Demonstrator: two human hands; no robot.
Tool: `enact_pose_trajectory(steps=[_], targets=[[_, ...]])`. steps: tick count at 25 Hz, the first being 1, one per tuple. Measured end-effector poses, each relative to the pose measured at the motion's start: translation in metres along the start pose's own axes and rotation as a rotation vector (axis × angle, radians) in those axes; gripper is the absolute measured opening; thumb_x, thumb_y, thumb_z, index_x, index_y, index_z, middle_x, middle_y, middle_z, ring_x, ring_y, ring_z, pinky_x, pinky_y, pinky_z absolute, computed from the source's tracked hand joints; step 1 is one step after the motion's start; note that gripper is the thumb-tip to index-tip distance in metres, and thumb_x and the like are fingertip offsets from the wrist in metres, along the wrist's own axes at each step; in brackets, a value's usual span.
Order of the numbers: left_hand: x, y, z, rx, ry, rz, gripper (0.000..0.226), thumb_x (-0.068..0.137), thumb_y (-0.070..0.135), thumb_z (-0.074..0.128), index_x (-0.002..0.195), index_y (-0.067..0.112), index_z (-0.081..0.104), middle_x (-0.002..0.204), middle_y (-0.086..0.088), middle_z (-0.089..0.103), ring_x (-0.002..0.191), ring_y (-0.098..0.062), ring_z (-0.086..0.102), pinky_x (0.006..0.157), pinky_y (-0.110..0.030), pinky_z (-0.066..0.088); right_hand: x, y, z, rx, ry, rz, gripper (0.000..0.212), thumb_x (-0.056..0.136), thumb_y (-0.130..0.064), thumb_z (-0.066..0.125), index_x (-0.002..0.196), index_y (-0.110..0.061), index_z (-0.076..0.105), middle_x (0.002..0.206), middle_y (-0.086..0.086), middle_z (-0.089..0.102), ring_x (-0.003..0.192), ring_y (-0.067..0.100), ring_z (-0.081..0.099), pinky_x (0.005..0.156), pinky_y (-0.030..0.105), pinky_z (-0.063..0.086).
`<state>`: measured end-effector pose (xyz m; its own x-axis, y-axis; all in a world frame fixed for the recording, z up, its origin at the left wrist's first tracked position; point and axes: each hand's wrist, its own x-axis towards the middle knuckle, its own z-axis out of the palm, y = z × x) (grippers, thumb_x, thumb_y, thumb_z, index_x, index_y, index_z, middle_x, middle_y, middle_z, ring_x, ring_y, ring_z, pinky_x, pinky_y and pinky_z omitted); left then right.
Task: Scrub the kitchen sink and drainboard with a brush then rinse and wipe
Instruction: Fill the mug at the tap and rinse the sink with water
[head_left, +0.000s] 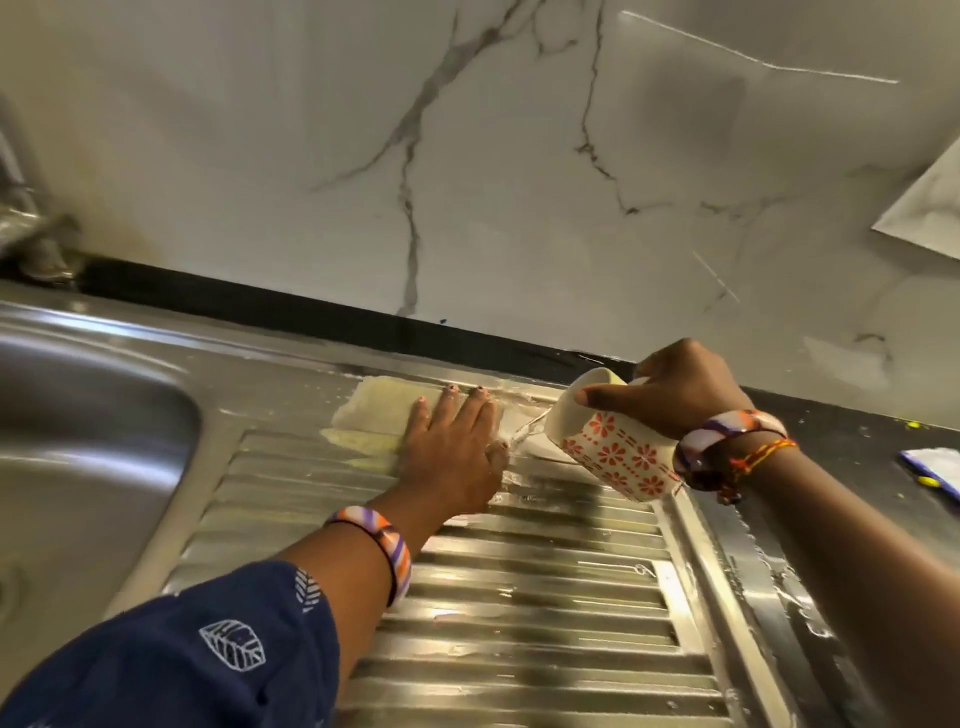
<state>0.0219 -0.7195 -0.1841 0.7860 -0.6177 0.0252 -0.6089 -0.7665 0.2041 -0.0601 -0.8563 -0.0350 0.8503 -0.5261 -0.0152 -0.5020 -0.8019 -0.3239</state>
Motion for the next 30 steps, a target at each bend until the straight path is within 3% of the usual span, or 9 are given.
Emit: enact_pose_trajectory(steps=[5, 9, 12, 15, 18, 23, 27, 30], targets=[[-0.023, -0.059, -0.011, 0.016, 0.001, -0.176, 0.062, 0.098, 0.047, 0.014, 0.15, 0.019, -0.004, 0.158, 0.0, -0.009, 0.145, -0.023, -0.011, 0.115, -0.044, -0.006, 0.002, -0.052, 0.02, 0.009, 0.016, -0.159, 0.038, 0.074, -0.053, 0.068, 0.079, -0.016, 0.059, 0.073, -0.002, 0.058, 0.059, 0.008, 0.052, 0.055, 0.022, 0.044], [-0.044, -0.116, -0.02, 0.001, 0.058, -0.332, 0.062, 0.097, 0.047, 0.016, 0.15, 0.018, 0.0, 0.158, -0.002, -0.005, 0.145, -0.024, -0.008, 0.116, -0.044, -0.003, 0.004, -0.082, 0.031, 0.062, 0.029, -0.239, 0.038, 0.074, -0.053, 0.068, 0.081, -0.016, 0.063, 0.075, -0.002, 0.058, 0.063, 0.011, 0.052, 0.051, 0.019, 0.037], [-0.058, -0.145, -0.03, -0.026, 0.051, -0.472, 0.063, 0.098, 0.044, 0.018, 0.15, 0.011, 0.002, 0.158, -0.008, -0.005, 0.145, -0.026, -0.007, 0.116, -0.042, -0.002, 0.007, -0.084, 0.028, 0.31, 0.024, -0.182, 0.04, 0.074, -0.05, 0.07, 0.058, -0.015, 0.057, 0.054, -0.004, 0.055, 0.051, 0.01, 0.047, 0.049, 0.021, 0.036], [-0.055, -0.138, -0.039, -0.023, 0.053, -0.532, 0.066, 0.099, 0.043, 0.017, 0.148, 0.002, 0.002, 0.157, -0.015, -0.005, 0.145, -0.028, -0.006, 0.117, -0.039, -0.002, 0.0, -0.07, 0.013, 0.639, 0.05, -0.053, 0.043, 0.069, -0.048, 0.073, 0.052, -0.012, 0.057, 0.038, -0.004, 0.048, 0.037, 0.011, 0.04, 0.042, 0.021, 0.034], [-0.042, -0.094, -0.042, -0.044, 0.098, -0.343, 0.066, 0.099, 0.045, 0.014, 0.148, 0.002, 0.002, 0.156, -0.016, -0.005, 0.145, -0.028, -0.007, 0.117, -0.038, -0.003, -0.015, -0.044, -0.015, 0.697, 0.059, 0.018, 0.037, 0.073, -0.043, 0.072, 0.064, -0.009, 0.062, 0.05, 0.005, 0.052, 0.043, 0.013, 0.041, 0.042, 0.02, 0.035], [-0.046, 0.033, -0.007, -0.236, -0.001, 0.072, 0.066, 0.099, 0.047, 0.014, 0.149, 0.008, -0.002, 0.156, -0.01, -0.013, 0.144, -0.022, -0.014, 0.114, -0.033, -0.01, -0.034, 0.024, -0.045, 0.246, 0.122, 0.035, 0.041, 0.075, -0.038, 0.071, 0.066, 0.0, 0.062, 0.06, 0.01, 0.056, 0.054, 0.017, 0.047, 0.048, 0.022, 0.033], [-0.07, 0.117, 0.015, -0.297, -0.069, 0.244, 0.066, 0.098, 0.04, 0.022, 0.148, 0.006, -0.004, 0.156, -0.012, -0.014, 0.144, -0.023, -0.016, 0.113, -0.034, -0.013, -0.049, 0.076, -0.042, -0.07, 0.108, 0.122, 0.038, 0.072, -0.041, 0.073, 0.071, -0.003, 0.067, 0.065, 0.008, 0.063, 0.061, 0.019, 0.058, 0.049, 0.024, 0.039], [-0.085, 0.143, 0.02, -0.256, -0.126, 0.289, 0.065, 0.099, 0.038, 0.022, 0.148, 0.004, -0.004, 0.156, -0.013, -0.014, 0.143, -0.025, -0.017, 0.112, -0.036, -0.016, -0.064, 0.089, -0.036, -0.246, 0.084, 0.109, 0.039, 0.072, -0.042, 0.074, 0.075, -0.004, 0.068, 0.063, 0.006, 0.06, 0.057, 0.013, 0.055, 0.045, 0.022, 0.035]])
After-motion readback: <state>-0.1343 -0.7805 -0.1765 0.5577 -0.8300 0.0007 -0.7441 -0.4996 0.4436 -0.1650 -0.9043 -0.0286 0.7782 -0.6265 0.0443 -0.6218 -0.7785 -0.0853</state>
